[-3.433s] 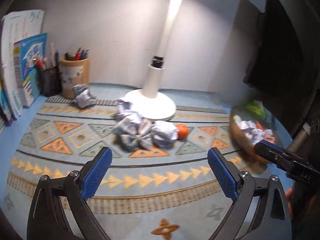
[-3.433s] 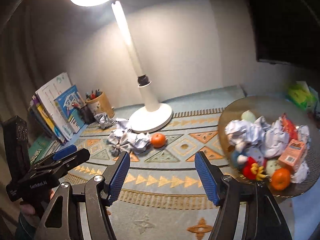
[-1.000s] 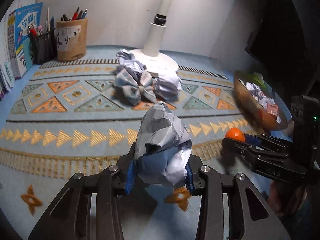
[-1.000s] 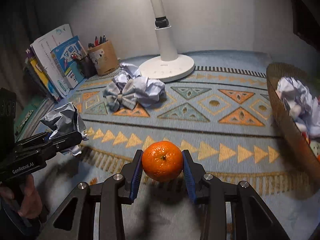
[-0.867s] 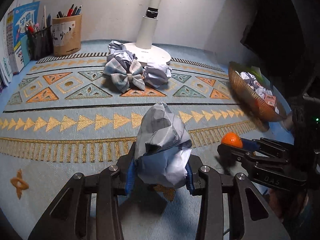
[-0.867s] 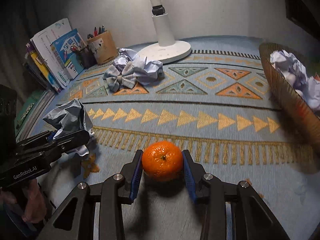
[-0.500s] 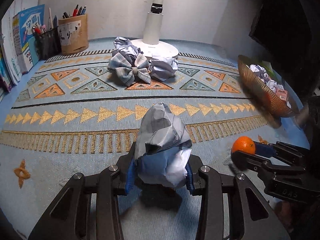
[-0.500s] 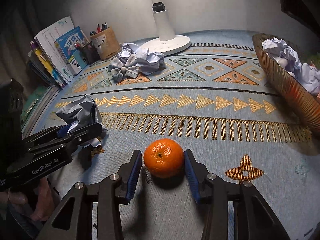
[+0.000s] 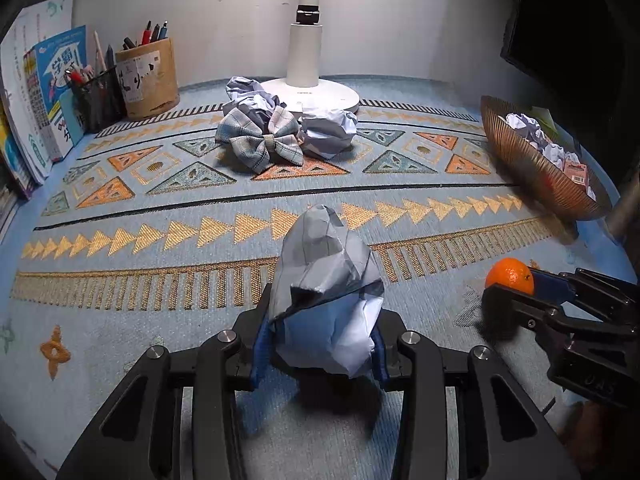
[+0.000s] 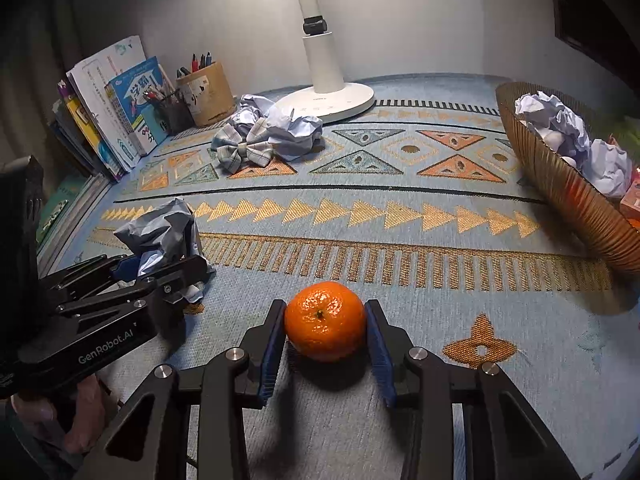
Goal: Organize objects
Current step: 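Carry the paper ball and orange to the glass bowl, release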
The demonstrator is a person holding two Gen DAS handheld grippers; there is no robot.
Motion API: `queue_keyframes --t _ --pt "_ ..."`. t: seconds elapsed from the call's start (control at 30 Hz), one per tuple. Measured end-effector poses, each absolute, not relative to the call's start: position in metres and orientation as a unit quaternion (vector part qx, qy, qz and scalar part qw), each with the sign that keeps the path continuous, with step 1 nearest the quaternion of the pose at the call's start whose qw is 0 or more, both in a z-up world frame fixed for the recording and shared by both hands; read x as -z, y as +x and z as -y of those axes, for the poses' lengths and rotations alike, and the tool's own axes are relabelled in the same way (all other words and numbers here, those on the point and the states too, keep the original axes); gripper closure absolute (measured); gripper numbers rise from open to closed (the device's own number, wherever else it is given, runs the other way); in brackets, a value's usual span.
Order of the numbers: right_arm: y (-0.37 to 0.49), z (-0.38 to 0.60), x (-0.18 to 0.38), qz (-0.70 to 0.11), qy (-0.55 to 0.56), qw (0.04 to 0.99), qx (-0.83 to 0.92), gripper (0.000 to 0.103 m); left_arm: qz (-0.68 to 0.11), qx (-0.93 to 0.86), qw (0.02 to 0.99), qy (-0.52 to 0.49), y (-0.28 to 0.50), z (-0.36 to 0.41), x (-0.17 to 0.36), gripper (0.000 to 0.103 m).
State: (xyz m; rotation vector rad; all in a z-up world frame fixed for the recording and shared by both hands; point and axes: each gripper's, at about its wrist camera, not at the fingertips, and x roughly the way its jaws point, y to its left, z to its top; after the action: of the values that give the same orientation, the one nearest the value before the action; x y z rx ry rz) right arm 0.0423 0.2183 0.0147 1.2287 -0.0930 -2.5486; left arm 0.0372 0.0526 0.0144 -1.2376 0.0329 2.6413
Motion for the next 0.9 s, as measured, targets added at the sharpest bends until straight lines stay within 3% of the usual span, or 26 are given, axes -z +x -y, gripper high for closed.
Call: queue_keyframes --t 0.33,0.5,0.7,0.9 --pt "0.053 -0.257 -0.039 0.069 0.400 0.142 0.903 0.065 -0.042 -0.903 0.100 -0.416 0.040 -0.063 -0.017 0.067" --pt "0.060 -0.301 -0.077 0.082 0.365 0.112 0.921 0.065 0.031 -0.891 0.192 -0.409 0.012 -0.081 -0.053 0.067" --pt "0.052 -0.385 -0.149 0.124 0.278 0.019 0.952 0.065 0.023 -0.902 0.277 -0.330 -0.032 -0.160 -0.131 0.067" --pt "0.016 -0.455 -0.158 0.191 0.278 -0.069 0.939 0.065 0.003 -0.889 0.325 -0.321 -0.075 -0.249 -0.141 0.066"
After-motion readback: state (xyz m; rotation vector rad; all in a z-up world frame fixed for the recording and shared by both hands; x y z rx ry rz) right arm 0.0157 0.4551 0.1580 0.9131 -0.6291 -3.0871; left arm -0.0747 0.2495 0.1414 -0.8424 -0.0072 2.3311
